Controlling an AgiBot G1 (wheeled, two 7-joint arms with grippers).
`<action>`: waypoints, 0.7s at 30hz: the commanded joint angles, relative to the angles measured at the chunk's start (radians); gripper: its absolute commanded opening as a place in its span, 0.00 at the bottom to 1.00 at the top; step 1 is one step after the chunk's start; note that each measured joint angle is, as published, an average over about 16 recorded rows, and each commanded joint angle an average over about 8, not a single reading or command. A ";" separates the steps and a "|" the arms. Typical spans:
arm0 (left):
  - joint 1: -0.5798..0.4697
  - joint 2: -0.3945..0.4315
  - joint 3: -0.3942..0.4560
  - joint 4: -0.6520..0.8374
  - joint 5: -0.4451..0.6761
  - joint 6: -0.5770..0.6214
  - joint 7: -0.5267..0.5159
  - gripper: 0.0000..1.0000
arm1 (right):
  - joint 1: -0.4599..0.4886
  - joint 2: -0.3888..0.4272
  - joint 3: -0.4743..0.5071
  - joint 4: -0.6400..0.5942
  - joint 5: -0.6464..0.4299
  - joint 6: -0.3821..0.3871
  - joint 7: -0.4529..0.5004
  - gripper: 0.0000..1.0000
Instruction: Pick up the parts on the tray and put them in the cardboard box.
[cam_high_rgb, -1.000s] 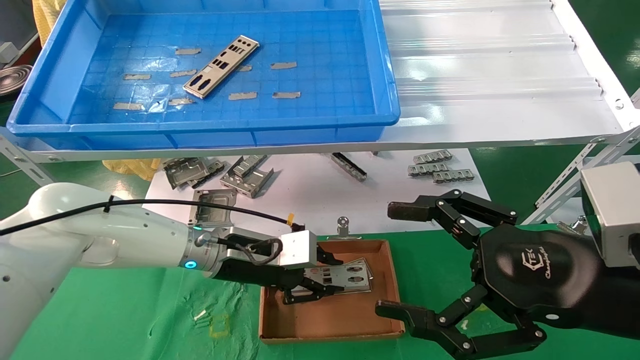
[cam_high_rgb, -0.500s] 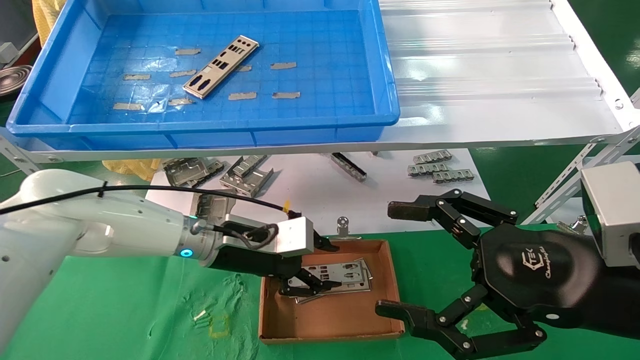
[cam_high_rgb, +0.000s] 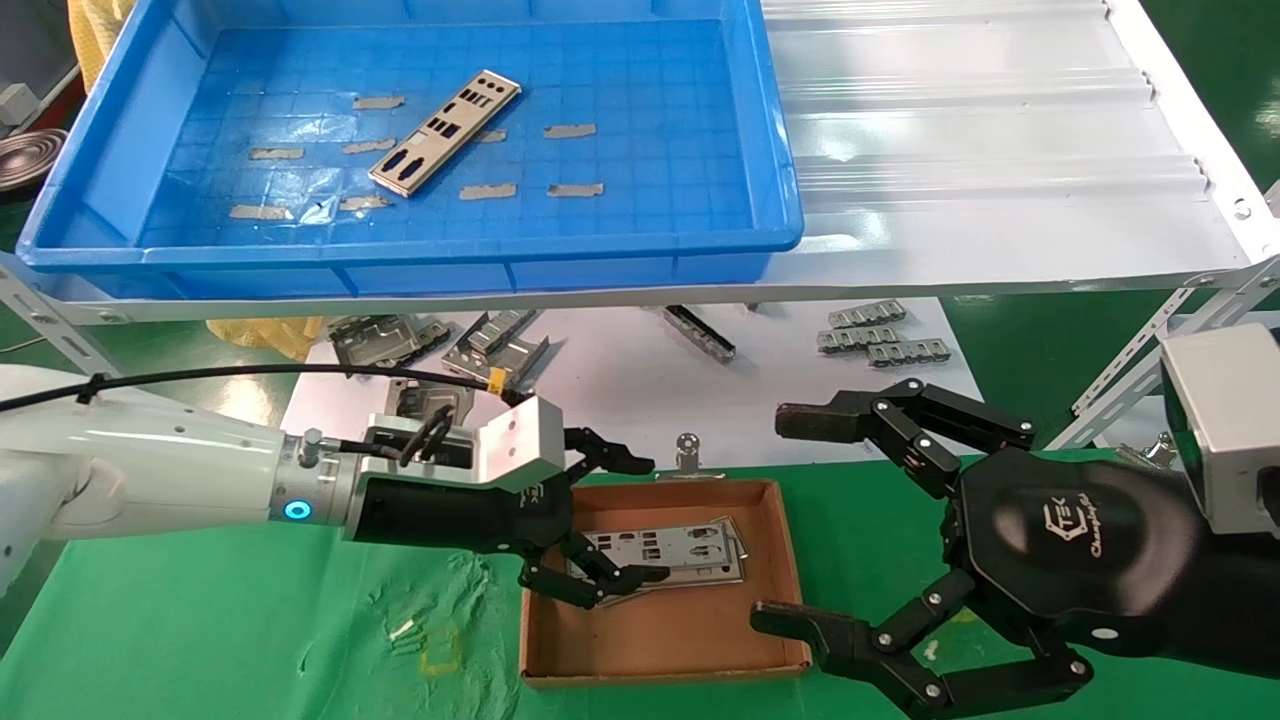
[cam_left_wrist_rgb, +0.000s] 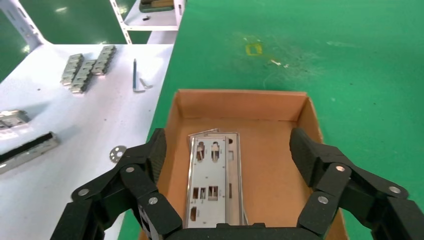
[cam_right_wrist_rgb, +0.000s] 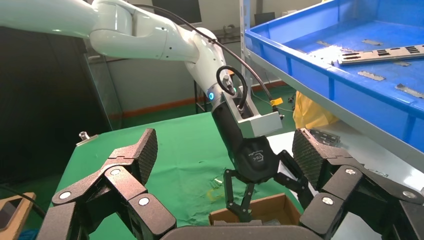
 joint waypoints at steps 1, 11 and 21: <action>0.002 -0.003 -0.002 0.004 -0.004 0.004 0.001 1.00 | 0.000 0.000 0.000 0.000 0.000 0.000 0.000 1.00; 0.037 -0.043 -0.040 -0.076 -0.024 0.002 -0.043 1.00 | 0.000 0.000 0.000 0.000 0.000 0.000 0.000 1.00; 0.125 -0.148 -0.139 -0.260 -0.080 0.007 -0.144 1.00 | 0.000 0.000 0.000 0.000 0.000 0.000 0.000 1.00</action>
